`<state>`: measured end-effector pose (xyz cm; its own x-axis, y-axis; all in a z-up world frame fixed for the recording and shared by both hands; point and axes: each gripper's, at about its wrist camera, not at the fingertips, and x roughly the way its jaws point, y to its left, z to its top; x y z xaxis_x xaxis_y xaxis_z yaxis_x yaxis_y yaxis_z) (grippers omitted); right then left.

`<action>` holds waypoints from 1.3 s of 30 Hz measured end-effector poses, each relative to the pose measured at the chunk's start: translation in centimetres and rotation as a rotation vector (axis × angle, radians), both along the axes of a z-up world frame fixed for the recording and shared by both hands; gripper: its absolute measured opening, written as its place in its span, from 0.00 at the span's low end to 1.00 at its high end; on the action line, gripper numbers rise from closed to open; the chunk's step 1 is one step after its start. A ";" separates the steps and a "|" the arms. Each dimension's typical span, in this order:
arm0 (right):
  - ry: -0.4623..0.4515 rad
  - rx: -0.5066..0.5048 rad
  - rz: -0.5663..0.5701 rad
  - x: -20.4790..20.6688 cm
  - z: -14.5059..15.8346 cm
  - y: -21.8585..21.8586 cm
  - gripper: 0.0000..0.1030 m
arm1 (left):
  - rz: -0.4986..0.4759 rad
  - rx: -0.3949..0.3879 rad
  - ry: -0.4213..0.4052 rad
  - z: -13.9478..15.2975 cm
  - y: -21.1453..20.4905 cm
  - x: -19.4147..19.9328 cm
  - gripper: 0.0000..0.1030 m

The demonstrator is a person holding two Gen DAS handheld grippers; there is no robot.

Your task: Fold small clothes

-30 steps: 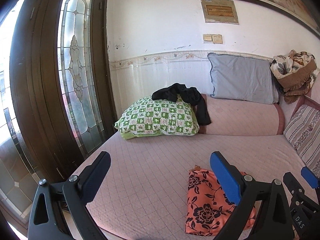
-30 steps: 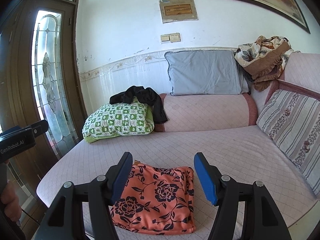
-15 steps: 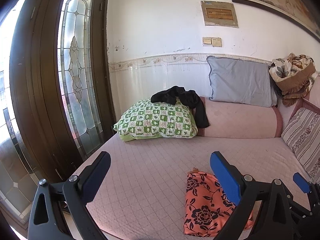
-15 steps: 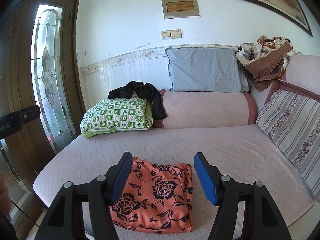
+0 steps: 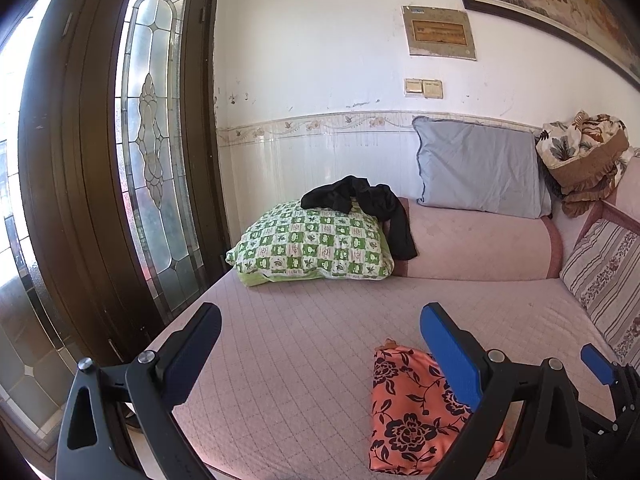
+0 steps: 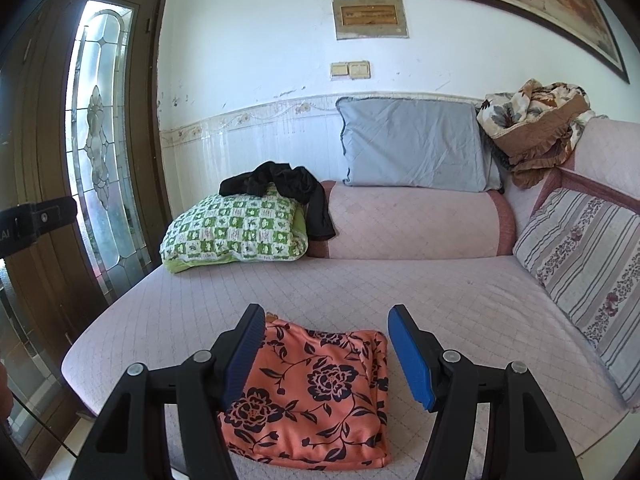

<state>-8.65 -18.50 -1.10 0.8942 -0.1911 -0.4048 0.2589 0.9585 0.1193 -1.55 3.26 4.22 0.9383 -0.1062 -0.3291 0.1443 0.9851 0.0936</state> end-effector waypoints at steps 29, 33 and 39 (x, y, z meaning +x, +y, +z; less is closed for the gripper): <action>0.008 -0.001 -0.021 0.5 -1.0 -0.3 0.66 | -0.029 0.017 0.058 -2.9 0.6 0.1 0.97; 0.028 -0.003 -0.017 1.2 -1.5 0.0 0.66 | -0.040 0.022 0.074 -3.6 0.7 0.1 0.97; 0.044 -0.036 -0.010 1.8 -1.8 0.8 0.66 | -0.057 -0.002 0.085 -3.8 1.2 0.4 0.97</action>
<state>-6.85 -17.69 -2.91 0.8737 -0.2156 -0.4360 0.2731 0.9592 0.0730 -1.19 4.49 0.39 0.8996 -0.1594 -0.4067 0.2073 0.9753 0.0763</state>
